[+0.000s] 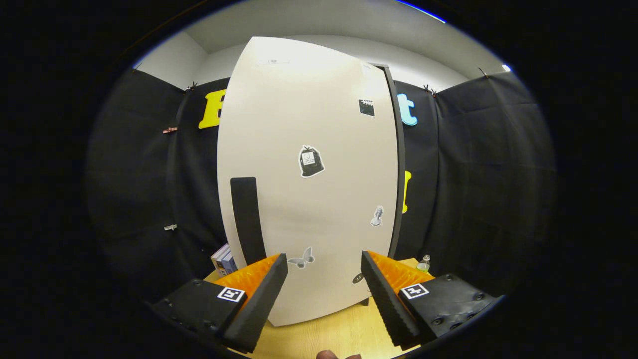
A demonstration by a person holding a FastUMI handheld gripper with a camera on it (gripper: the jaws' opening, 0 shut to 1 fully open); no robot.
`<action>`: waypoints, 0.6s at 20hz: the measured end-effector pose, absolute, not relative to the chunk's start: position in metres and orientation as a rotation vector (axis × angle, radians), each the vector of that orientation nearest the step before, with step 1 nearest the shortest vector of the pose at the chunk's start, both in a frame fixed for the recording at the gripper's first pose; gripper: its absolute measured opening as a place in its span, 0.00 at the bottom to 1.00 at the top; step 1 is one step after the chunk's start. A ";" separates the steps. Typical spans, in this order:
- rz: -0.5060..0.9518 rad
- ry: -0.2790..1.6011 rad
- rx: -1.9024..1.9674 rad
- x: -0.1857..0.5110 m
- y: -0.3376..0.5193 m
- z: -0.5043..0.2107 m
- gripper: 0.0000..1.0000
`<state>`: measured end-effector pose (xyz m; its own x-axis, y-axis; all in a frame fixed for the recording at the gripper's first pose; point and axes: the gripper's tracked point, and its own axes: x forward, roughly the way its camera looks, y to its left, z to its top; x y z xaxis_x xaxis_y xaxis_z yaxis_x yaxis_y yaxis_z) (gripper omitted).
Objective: Open the shoe cabinet door, grab the shoes and put them into the shoe cabinet, then close the shoe cabinet door.
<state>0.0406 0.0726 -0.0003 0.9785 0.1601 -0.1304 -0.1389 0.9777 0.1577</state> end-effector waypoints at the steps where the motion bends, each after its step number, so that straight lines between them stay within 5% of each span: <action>1: 0.145 0.143 0.145 0.043 0.070 -0.001 0.97; 12: 0.095 0.148 0.131 0.045 0.046 -0.011 0.97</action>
